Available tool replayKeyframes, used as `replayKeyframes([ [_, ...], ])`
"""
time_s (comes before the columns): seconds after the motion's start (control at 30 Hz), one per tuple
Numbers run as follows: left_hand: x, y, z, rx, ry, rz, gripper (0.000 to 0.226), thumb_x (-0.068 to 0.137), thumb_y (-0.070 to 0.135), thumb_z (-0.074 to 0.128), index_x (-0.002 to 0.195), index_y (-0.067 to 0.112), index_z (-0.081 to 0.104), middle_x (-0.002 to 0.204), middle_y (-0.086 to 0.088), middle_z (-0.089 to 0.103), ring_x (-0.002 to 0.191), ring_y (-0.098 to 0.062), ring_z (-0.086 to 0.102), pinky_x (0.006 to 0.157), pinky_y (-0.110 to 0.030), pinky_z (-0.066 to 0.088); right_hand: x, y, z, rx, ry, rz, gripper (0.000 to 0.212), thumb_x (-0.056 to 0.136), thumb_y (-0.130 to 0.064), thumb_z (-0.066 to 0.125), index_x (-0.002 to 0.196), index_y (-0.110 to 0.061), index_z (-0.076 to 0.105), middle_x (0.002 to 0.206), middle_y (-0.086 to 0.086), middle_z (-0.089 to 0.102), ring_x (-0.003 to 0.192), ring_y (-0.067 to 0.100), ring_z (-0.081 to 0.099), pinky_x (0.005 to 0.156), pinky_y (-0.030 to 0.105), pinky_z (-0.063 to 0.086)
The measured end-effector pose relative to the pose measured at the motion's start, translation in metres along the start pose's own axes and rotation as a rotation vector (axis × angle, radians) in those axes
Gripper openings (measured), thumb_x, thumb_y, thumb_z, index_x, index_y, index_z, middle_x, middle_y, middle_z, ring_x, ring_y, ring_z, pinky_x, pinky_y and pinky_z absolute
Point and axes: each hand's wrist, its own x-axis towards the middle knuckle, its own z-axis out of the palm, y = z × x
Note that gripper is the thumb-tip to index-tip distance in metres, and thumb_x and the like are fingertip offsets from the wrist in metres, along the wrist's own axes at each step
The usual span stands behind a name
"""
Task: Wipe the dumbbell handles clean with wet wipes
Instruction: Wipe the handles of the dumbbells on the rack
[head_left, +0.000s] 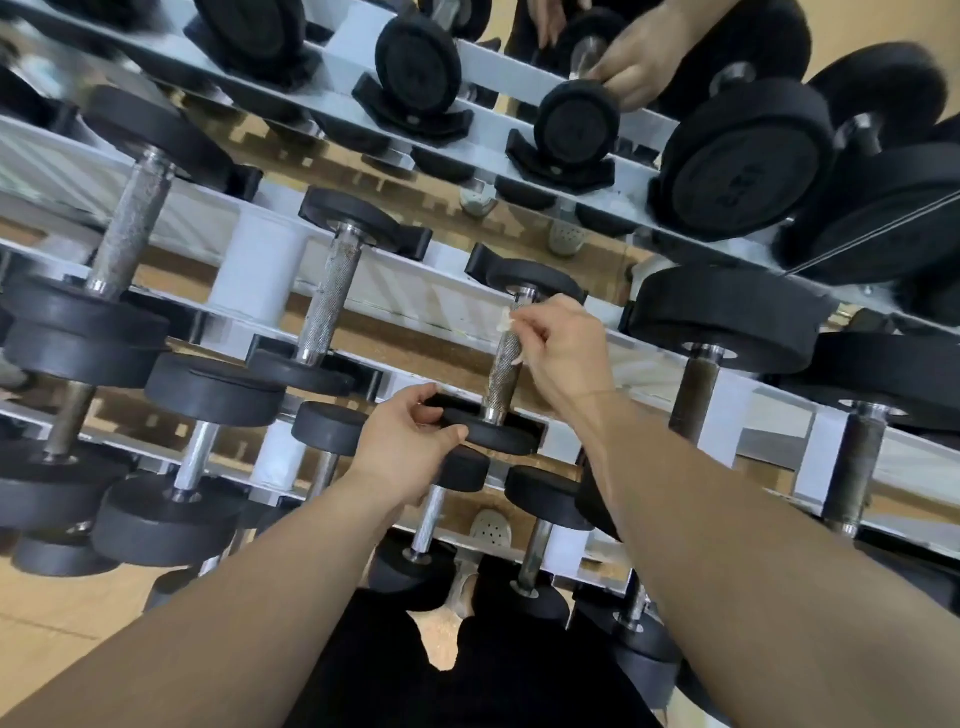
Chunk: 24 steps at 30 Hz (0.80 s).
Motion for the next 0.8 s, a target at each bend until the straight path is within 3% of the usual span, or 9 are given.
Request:
replayKeyframes([
  [0.07,-0.002,0.005,0.001,0.038,0.01,-0.009,0.059,0.085,0.014,0.08,0.138,0.02,0.056,0.114,0.001,0.066,0.103,-0.018,0.068,0.099,-0.042,0.054,-0.011,0.001,0.003,0.034,-0.043,-0.017,0.015,0.093,-0.015,0.067,0.103,-0.014,0.078,0.088,-0.008,0.055,0.083,0.006,0.051,0.078,0.001,0.033],
  [0.2,-0.017,0.019,0.004,0.153,0.095,-0.014,0.036,0.086,0.026,0.076,0.121,0.024,0.065,0.103,0.004,0.071,0.092,-0.018,0.068,0.08,-0.035,0.055,-0.044,-0.004,-0.001,0.07,-0.375,-0.028,0.013,0.091,-0.016,0.069,0.098,-0.017,0.079,0.08,-0.016,0.055,0.079,0.009,0.055,0.084,0.033,0.051],
  [0.3,-0.037,0.031,0.006,0.015,0.146,-0.012,0.035,0.087,0.045,0.07,0.113,0.022,0.07,0.102,0.001,0.074,0.093,-0.02,0.069,0.09,-0.042,0.057,-0.048,-0.02,-0.019,0.409,-0.294,0.15,0.008,0.09,-0.021,0.072,0.093,-0.023,0.079,0.084,-0.009,0.069,0.076,0.011,0.066,0.082,0.041,0.058],
  [0.43,-0.066,0.051,0.006,-0.226,0.01,0.036,0.025,0.096,0.037,0.066,0.109,0.017,0.073,0.102,-0.002,0.077,0.097,-0.02,0.073,0.089,-0.037,0.056,-0.059,-0.041,-0.047,0.623,-0.286,0.184,0.006,0.086,-0.027,0.076,0.089,-0.032,0.076,0.098,-0.002,0.07,0.086,0.017,0.067,0.083,0.042,0.058],
  [0.53,-0.074,0.06,0.001,-0.212,0.011,0.093,0.019,0.094,0.025,0.07,0.108,0.013,0.075,0.103,-0.006,0.077,0.099,-0.023,0.074,0.093,-0.045,0.057,-0.07,-0.054,-0.06,0.692,-0.373,0.196,0.024,0.085,-0.015,0.077,0.104,-0.029,0.072,0.097,-0.006,0.073,0.087,0.012,0.07,0.084,0.038,0.059],
  [0.63,-0.074,0.064,-0.013,-0.149,0.059,0.118,0.009,0.093,0.013,0.07,0.095,0.011,0.078,0.095,-0.012,0.077,0.096,-0.032,0.073,0.094,-0.051,0.057,-0.078,-0.074,-0.056,0.688,-0.406,0.172,0.039,0.082,-0.009,0.078,0.113,-0.029,0.066,0.1,-0.005,0.072,0.087,0.011,0.07,0.083,0.034,0.06],
  [0.7,-0.068,0.066,-0.029,-0.165,0.065,0.118,0.01,0.094,0.011,0.067,0.088,0.011,0.076,0.092,-0.014,0.077,0.093,-0.034,0.073,0.089,-0.049,0.059,-0.077,-0.087,-0.048,0.714,-0.38,0.215,0.034,0.083,-0.013,0.079,0.111,-0.029,0.069,0.098,-0.004,0.073,0.088,0.012,0.07,0.081,0.031,0.06],
  [0.8,-0.054,0.07,-0.06,-0.284,0.02,0.082,0.014,0.098,0.005,0.06,0.086,0.009,0.066,0.087,-0.015,0.076,0.082,-0.024,0.074,0.075,-0.038,0.058,-0.068,-0.105,-0.028,0.726,-0.344,0.297,0.012,0.09,-0.026,0.072,0.102,-0.028,0.075,0.092,-0.003,0.074,0.089,0.02,0.068,0.081,0.037,0.057],
])
